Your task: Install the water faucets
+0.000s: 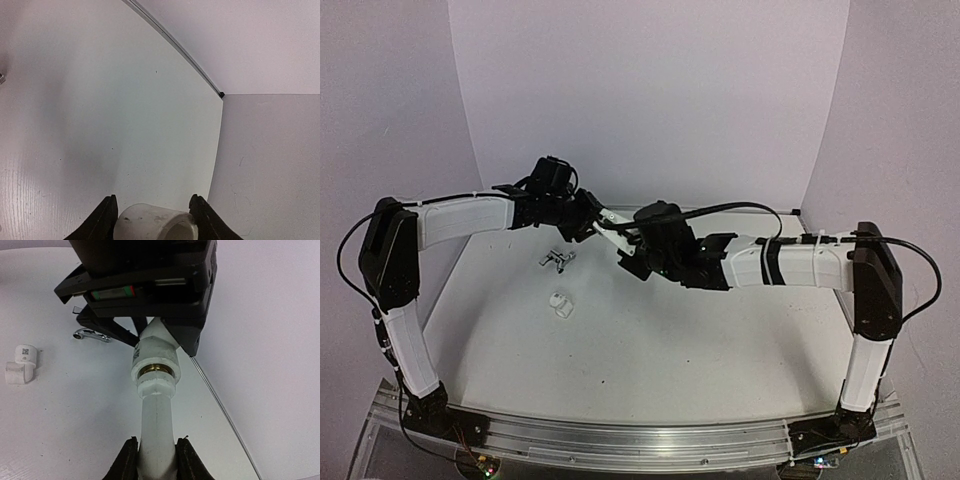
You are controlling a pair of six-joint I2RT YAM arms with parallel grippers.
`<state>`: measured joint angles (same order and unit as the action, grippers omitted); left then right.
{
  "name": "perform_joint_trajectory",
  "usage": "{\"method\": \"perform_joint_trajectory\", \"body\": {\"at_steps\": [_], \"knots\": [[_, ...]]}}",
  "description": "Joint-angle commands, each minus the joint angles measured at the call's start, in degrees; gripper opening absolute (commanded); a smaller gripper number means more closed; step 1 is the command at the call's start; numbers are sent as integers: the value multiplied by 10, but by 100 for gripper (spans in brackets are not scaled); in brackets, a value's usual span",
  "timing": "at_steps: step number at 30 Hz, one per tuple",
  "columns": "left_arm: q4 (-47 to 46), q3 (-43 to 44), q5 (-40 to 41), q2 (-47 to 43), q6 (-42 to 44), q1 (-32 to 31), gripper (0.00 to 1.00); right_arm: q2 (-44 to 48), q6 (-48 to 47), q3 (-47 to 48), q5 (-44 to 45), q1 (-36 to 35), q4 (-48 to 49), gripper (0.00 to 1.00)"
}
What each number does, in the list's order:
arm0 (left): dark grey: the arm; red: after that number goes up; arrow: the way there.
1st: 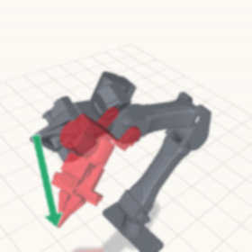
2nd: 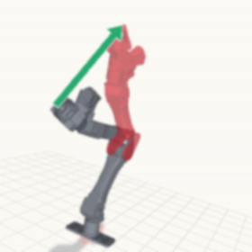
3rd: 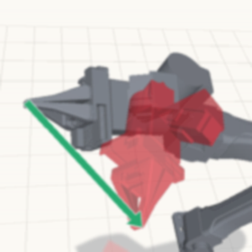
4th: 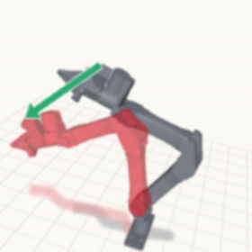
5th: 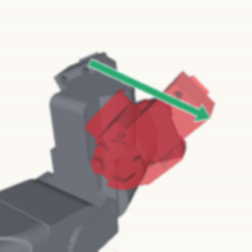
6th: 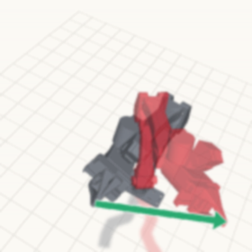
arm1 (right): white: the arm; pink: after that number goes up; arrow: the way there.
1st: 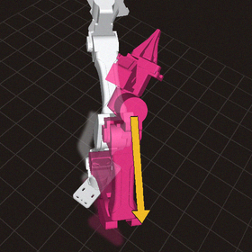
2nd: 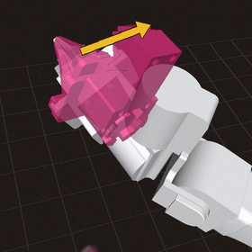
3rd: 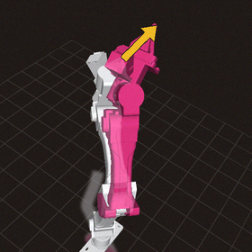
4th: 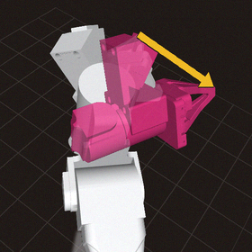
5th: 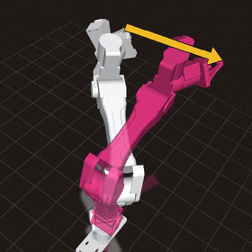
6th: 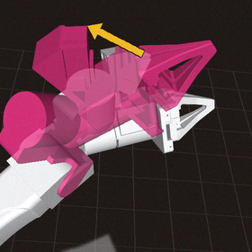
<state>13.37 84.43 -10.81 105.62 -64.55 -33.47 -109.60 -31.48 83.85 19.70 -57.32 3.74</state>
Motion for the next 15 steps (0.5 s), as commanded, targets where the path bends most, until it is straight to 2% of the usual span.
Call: {"method": "perform_joint_trajectory", "body": {"at_steps": [1,5,7,11,15], "knots": [[-26,35,-6,-11,28,-1,41,25,75,25,-19,-3,46,0],[-109,10,-37,-23,39,-1,31,36,193,48,-93,6,11,0],[-192,-18,-62,-36,45,-1,24,51,301,50,-164,23,5,0],[-410,-110,-86,-70,44,-1,15,76,489,48,-328,65,24,0],[-666,-192,-130,-76,52,0,0,88,681,10,-480,100,151,0]]}}
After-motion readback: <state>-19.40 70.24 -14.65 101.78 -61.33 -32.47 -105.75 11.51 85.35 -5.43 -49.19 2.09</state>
